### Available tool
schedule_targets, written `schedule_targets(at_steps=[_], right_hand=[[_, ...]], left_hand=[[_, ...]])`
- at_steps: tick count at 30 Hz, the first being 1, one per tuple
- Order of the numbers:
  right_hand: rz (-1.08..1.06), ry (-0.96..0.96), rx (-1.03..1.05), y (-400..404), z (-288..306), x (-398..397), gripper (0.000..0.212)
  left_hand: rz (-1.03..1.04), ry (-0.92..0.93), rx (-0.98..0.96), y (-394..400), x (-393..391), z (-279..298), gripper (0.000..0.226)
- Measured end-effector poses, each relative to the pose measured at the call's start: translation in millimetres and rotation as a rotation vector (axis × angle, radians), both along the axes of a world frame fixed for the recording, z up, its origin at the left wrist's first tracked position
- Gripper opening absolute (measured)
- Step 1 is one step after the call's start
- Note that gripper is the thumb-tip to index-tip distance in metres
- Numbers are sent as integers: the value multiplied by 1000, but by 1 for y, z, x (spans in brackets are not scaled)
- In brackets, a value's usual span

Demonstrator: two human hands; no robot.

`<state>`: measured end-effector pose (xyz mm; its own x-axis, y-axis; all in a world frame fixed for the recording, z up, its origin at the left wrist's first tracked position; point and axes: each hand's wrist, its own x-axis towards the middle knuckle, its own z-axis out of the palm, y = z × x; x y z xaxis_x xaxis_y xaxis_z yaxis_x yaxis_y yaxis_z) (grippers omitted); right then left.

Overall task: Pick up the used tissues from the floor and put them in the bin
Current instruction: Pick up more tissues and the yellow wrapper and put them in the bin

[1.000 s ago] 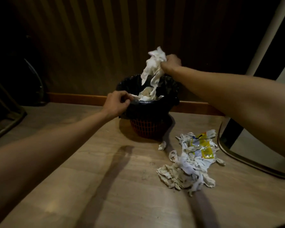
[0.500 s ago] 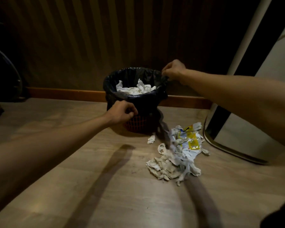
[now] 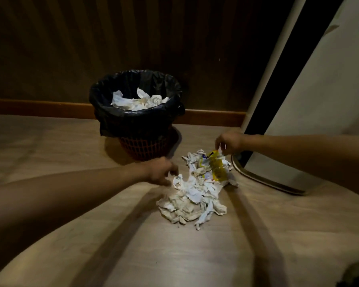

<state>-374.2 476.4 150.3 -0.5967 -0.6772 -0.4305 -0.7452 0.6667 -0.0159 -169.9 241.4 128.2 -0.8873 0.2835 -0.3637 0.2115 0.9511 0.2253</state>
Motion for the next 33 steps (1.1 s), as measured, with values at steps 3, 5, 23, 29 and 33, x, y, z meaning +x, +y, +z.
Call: schedule_targets(at_steps=[3,5,23,29,33], right_hand=[[123,-16,107,18,-30,-6,40],[166,-18,121,28,-52,-11,61],[185,-168,-40,7,-148,-31,44],[115,-49,-341,-8,-124,-44,48],[-126,25,-402,-12,-113,-54,36]], left_hand=[[-78,-163,-46,15,-2,-28,69],[-148,-205,-106,20,-1,-45,87],[-254,-123,-26,38,-19,-116,84],[-189,-77,57,32,-13,-106,44],[-124,-17,131,17,-10,-105,28]])
